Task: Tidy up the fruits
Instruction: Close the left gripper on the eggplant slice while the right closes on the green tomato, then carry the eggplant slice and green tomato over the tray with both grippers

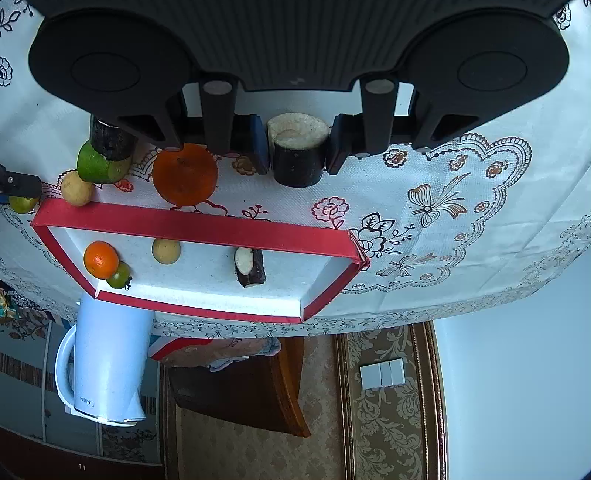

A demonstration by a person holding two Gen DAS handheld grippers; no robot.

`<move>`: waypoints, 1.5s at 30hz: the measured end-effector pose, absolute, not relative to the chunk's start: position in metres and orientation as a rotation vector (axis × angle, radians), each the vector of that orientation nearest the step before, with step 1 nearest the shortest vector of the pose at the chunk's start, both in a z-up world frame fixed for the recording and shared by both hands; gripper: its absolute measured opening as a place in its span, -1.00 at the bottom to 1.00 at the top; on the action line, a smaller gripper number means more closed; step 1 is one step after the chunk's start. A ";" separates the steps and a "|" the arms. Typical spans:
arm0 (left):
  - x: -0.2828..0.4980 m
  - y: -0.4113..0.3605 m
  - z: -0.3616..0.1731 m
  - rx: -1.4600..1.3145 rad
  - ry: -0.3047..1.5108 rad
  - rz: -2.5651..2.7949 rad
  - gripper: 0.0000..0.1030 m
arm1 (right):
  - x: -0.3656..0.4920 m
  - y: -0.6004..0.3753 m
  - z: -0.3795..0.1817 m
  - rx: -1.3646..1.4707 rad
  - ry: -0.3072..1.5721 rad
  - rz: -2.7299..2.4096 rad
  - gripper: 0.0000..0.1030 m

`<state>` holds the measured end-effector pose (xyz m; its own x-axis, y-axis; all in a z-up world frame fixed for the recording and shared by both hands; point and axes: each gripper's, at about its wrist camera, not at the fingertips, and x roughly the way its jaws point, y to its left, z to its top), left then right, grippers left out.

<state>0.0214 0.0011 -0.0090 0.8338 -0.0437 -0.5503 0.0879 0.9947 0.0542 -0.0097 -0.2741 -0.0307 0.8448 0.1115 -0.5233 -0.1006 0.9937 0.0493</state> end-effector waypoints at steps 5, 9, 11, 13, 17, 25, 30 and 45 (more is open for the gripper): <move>0.018 0.004 -0.005 0.066 0.543 -0.032 -0.36 | -0.014 -0.272 -0.028 -0.001 0.523 0.093 -0.38; 0.018 0.008 -0.004 0.051 0.532 -0.016 -0.36 | -0.018 -0.271 -0.026 -0.011 0.498 0.086 -0.38; 0.017 0.008 -0.003 0.048 0.518 -0.008 -0.36 | -0.019 -0.272 -0.025 -0.009 0.490 0.085 -0.38; 0.014 0.008 0.000 0.045 0.491 0.001 -0.36 | -0.021 -0.272 -0.025 -0.006 0.483 0.084 -0.38; 0.006 0.004 0.004 0.065 0.429 0.011 -0.36 | -0.022 -0.272 -0.024 -0.006 0.469 0.086 -0.38; 0.004 -0.007 0.010 0.090 0.387 -0.016 -0.42 | -0.025 -0.273 -0.020 0.002 0.441 0.076 -0.38; 0.009 -0.009 0.009 0.097 0.409 -0.023 -0.59 | -0.020 -0.270 -0.011 -0.016 0.416 0.075 -0.38; 0.015 0.015 0.010 -0.071 0.509 -0.068 -0.58 | -0.013 -0.260 -0.008 -0.032 0.412 0.097 -0.38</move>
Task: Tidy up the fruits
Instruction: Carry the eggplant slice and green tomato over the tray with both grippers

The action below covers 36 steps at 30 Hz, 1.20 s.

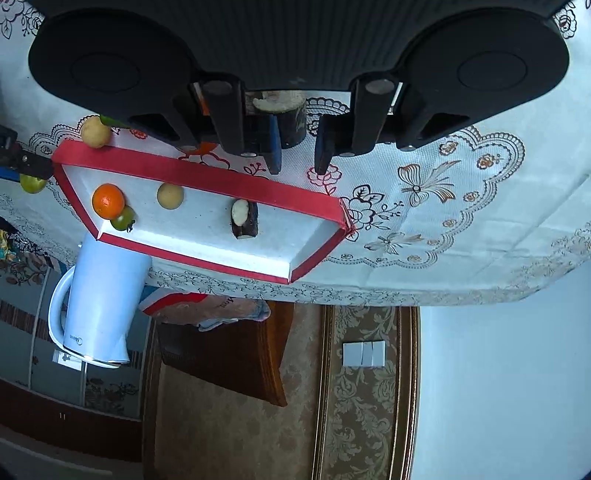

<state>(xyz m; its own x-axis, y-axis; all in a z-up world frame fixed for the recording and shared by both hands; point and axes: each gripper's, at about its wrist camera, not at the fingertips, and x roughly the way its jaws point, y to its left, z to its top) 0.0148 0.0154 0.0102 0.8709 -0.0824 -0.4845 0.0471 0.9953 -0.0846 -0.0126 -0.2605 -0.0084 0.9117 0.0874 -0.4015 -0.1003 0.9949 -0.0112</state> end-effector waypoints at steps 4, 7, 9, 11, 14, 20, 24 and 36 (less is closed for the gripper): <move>0.018 0.010 0.004 -0.045 0.540 -0.060 -0.25 | -0.010 -0.261 -0.013 -0.017 0.431 0.105 -0.38; 0.015 0.004 0.003 -0.009 0.518 -0.040 0.54 | -0.009 -0.260 -0.014 -0.015 0.443 0.112 -0.38; 0.013 -0.002 0.002 0.039 0.490 -0.012 0.53 | -0.008 -0.259 -0.015 -0.018 0.447 0.115 -0.38; 0.016 -0.006 0.000 0.074 0.501 0.002 0.42 | -0.008 -0.258 -0.014 -0.021 0.447 0.118 -0.38; 0.021 -0.004 -0.003 0.068 0.543 -0.025 -0.01 | -0.008 -0.258 -0.013 -0.022 0.445 0.118 -0.38; 0.016 -0.007 -0.005 0.081 0.551 -0.094 -0.30 | -0.007 -0.260 -0.012 -0.007 0.448 0.123 -0.38; 0.019 -0.009 -0.008 0.086 0.566 -0.081 -0.30 | -0.007 -0.262 -0.012 0.006 0.447 0.122 -0.38; 0.018 -0.006 -0.004 0.080 0.537 -0.044 -0.39 | -0.007 -0.263 -0.010 0.006 0.436 0.118 -0.38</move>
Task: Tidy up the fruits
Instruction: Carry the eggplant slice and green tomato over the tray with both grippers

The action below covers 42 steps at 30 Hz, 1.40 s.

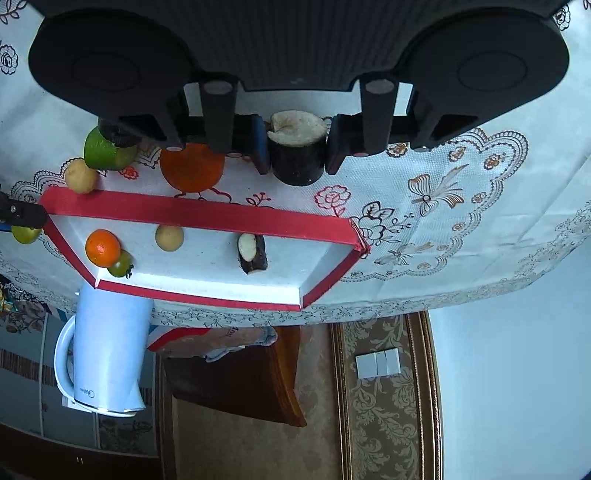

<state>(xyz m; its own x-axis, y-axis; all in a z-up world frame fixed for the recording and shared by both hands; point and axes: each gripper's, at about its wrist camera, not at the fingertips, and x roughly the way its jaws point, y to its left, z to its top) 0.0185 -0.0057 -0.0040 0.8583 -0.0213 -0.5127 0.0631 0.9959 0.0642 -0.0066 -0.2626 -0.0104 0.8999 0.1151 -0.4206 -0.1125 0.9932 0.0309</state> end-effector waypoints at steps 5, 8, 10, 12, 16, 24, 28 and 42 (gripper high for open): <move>0.021 -0.007 0.008 0.092 0.484 -0.024 -0.39 | -0.003 -0.260 -0.003 -0.001 0.417 0.112 -0.38; 0.031 -0.010 0.016 0.093 0.471 -0.030 -0.39 | 0.004 -0.257 0.002 -0.004 0.408 0.109 -0.38; 0.039 -0.014 0.019 0.085 0.472 -0.041 -0.39 | 0.010 -0.254 0.003 -0.010 0.409 0.105 -0.38; 0.048 -0.019 0.021 0.076 0.474 -0.053 -0.39 | 0.017 -0.250 0.003 -0.014 0.418 0.103 -0.38; 0.064 -0.033 0.021 0.086 0.475 -0.069 -0.39 | 0.034 -0.242 0.001 -0.040 0.440 0.095 -0.38; 0.092 -0.053 0.017 0.109 0.482 -0.072 -0.39 | 0.064 -0.239 -0.011 -0.030 0.525 0.083 -0.38; 0.105 -0.057 0.014 0.121 0.470 -0.036 -0.39 | 0.077 -0.239 -0.017 -0.026 0.561 0.074 -0.38; 0.147 -0.052 -0.001 0.086 0.544 0.017 -0.39 | 0.112 -0.225 -0.020 -0.066 0.560 0.015 -0.38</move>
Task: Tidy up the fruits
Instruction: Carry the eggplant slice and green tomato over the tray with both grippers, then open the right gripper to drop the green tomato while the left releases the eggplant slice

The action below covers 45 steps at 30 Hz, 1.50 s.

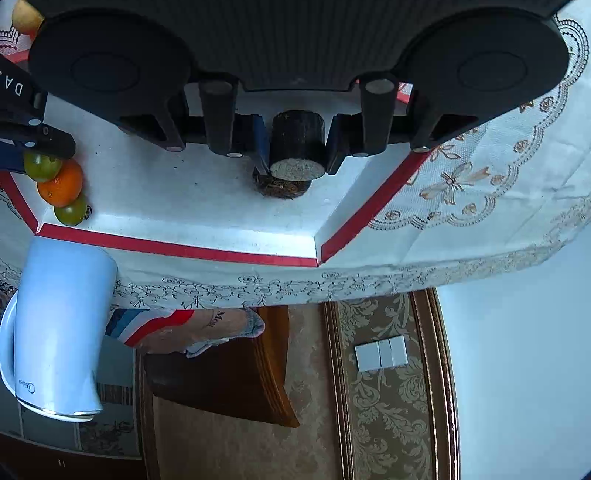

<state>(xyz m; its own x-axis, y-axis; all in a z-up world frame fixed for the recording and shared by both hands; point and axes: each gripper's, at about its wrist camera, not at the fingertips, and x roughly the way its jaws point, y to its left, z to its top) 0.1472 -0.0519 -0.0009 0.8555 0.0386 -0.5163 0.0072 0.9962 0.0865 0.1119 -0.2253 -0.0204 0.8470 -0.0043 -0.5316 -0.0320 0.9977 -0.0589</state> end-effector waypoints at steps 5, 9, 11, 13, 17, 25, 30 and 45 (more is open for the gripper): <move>0.147 -0.056 -0.003 0.122 0.528 0.026 -0.39 | 0.115 -0.226 -0.021 -0.061 0.561 0.012 -0.37; 0.147 -0.054 -0.003 0.109 0.527 0.024 -0.39 | 0.119 -0.230 -0.023 -0.033 0.580 0.010 -0.35; 0.146 -0.055 -0.004 0.109 0.526 0.025 -0.39 | 0.121 -0.231 -0.025 -0.023 0.591 0.008 -0.35; 0.145 -0.056 -0.004 0.106 0.522 0.029 -0.39 | 0.121 -0.232 -0.026 -0.021 0.592 0.006 -0.35; 0.144 -0.057 -0.005 0.113 0.524 0.033 -0.39 | 0.121 -0.232 -0.026 -0.010 0.590 0.010 -0.27; 0.140 -0.060 -0.005 0.133 0.522 0.018 -0.39 | 0.118 -0.235 -0.023 0.017 0.567 0.000 0.12; 0.137 -0.059 -0.006 0.128 0.523 0.012 -0.39 | 0.115 -0.237 -0.021 0.021 0.545 -0.017 0.37; 0.116 -0.052 -0.002 0.131 0.478 0.014 -0.38 | 0.095 -0.238 -0.019 0.042 0.512 -0.011 0.73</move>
